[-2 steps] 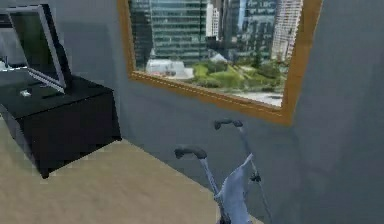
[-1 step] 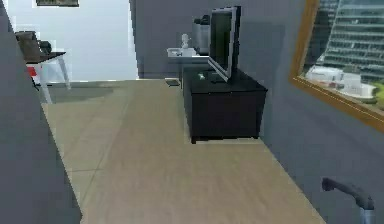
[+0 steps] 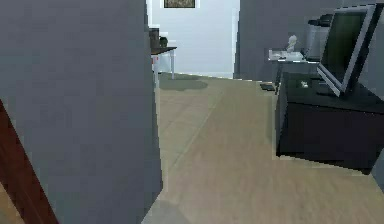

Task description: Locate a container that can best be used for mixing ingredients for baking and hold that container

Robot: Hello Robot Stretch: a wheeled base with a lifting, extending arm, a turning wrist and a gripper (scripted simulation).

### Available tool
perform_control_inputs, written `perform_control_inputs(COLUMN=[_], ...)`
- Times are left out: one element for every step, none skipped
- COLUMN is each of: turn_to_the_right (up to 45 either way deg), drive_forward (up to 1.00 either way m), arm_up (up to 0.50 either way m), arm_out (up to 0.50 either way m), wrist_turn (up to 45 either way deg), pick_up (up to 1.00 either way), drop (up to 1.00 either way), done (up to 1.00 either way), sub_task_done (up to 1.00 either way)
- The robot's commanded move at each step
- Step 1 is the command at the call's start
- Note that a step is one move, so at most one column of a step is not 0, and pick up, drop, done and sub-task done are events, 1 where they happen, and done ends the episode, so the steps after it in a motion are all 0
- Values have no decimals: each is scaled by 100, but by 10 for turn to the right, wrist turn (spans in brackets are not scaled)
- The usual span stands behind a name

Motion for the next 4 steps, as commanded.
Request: perform_control_inputs(turn_to_the_right=[0, 150, 0, 30], drive_forward=[50, 0, 100, 0], arm_up=[0, 0, 0, 0], arm_out=[0, 0, 0, 0], wrist_turn=[0, 0, 0, 0], pick_up=[0, 0, 0, 0], drop=[0, 0, 0, 0], done=[0, 0, 0, 0], sub_task_done=[0, 0, 0, 0])
